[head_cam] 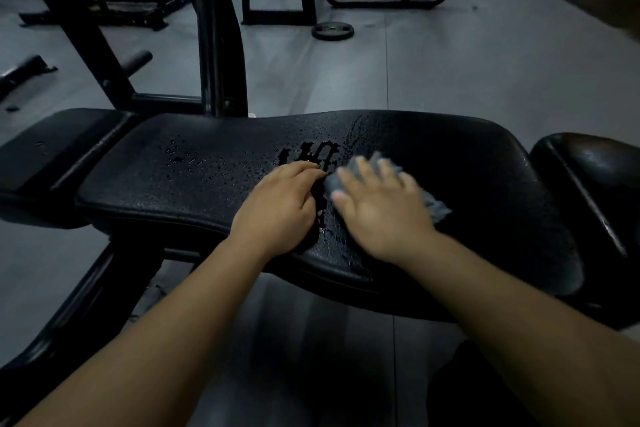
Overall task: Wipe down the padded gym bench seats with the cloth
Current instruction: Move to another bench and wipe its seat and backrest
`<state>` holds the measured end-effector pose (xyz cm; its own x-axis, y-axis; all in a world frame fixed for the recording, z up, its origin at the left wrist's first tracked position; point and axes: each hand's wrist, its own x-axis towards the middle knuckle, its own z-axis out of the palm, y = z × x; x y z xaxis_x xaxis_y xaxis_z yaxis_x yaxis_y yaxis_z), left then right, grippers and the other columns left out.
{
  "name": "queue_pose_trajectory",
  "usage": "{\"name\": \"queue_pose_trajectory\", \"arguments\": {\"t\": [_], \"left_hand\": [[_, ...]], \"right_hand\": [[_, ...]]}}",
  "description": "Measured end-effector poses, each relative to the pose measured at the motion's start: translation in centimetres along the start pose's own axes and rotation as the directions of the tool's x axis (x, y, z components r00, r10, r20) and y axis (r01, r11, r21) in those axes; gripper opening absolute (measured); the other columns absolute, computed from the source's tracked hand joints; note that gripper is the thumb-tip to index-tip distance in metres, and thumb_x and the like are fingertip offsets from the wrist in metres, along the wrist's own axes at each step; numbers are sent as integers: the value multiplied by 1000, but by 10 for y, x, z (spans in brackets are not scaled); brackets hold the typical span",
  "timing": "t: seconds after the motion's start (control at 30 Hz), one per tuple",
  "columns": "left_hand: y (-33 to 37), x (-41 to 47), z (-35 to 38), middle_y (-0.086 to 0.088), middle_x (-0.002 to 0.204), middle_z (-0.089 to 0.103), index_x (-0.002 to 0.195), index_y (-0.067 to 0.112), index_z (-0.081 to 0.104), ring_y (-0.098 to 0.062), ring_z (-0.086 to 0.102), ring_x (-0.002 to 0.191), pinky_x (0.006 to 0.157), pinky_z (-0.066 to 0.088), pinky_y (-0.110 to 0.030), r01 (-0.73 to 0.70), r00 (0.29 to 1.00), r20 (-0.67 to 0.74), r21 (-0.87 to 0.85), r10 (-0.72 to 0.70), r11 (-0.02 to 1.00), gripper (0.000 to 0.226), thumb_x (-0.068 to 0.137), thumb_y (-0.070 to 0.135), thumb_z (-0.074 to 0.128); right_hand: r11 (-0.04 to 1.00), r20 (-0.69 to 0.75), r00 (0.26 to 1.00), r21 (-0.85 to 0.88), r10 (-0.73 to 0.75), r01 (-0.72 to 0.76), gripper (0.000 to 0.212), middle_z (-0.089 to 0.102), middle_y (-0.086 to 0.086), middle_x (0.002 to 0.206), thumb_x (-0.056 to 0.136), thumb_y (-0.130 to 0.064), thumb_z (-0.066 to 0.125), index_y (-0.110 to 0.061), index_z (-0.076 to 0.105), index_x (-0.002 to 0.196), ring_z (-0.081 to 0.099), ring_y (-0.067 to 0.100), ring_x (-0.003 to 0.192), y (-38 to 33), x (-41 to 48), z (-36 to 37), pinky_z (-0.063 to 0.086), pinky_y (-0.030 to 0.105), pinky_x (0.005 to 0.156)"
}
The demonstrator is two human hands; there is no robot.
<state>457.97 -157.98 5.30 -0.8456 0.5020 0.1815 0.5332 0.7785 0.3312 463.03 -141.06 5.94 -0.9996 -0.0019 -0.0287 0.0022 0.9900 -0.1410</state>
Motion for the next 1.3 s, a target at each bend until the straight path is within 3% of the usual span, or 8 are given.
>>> {"name": "queue_pose_trajectory", "arguments": {"t": [0.13,0.3,0.53,0.7,0.87,1.07,1.2,1.3], "left_hand": [[-13,12,-7,3,154,42,145,25,47,-19,34,142,117,29,-41,-35,998,63,140,27,990,63,87,39,27],[-22,21,-3,5,155,40,146,29,46,-18,32,143,119,24,-43,-6,999,37,107,2,994,61,89,43,27],[-26,17,-3,5,154,40,146,22,47,-14,30,143,121,20,-34,-18,999,38,47,16,999,63,87,34,29],[-26,21,-2,4,152,43,144,22,48,-18,35,140,119,25,-38,-20,999,29,46,19,999,61,87,31,28],[-40,37,-7,2,155,40,146,25,46,-20,33,143,119,26,-42,-7,997,77,115,-2,993,65,85,38,27],[-44,45,-1,2,155,38,147,27,42,-20,31,144,118,25,-47,11,999,38,180,-19,984,66,87,41,21],[-46,44,-1,1,153,42,145,26,47,-21,35,142,116,28,-47,-8,1000,18,162,5,987,75,81,47,14],[-47,47,0,2,154,40,146,27,44,-20,33,143,117,26,-47,-9,1000,20,172,5,985,69,84,43,17]], "right_hand": [[964,63,965,86,-256,250,76,1,-12,167,87,-61,-7,-40,14,157,-2,14,154,3,-44,-2,5,40,124],[1000,16,1000,-19,2,-2,56,4,-4,168,104,-52,12,-38,13,158,3,24,154,23,35,-6,8,46,124],[956,60,954,18,-293,292,71,2,-12,167,92,-61,1,-39,13,158,1,14,154,16,-15,-4,5,37,124],[999,-1,1000,-52,-17,17,56,6,-3,168,103,-52,13,-37,14,158,5,24,154,18,51,-3,9,48,123],[950,40,949,31,-313,312,74,5,-11,167,89,-59,-3,-38,17,157,2,16,154,-5,-15,3,7,42,124],[999,-12,1000,-35,4,-4,55,8,-3,168,104,-49,16,-36,16,158,6,24,154,11,66,-5,9,48,123],[963,-11,963,-22,-269,269,71,8,-6,168,92,-56,0,-35,18,157,5,22,154,-18,14,4,10,46,123],[966,37,965,23,-259,258,78,4,-11,167,86,-63,-5,-38,14,158,3,14,154,13,0,-2,9,39,123]]}}
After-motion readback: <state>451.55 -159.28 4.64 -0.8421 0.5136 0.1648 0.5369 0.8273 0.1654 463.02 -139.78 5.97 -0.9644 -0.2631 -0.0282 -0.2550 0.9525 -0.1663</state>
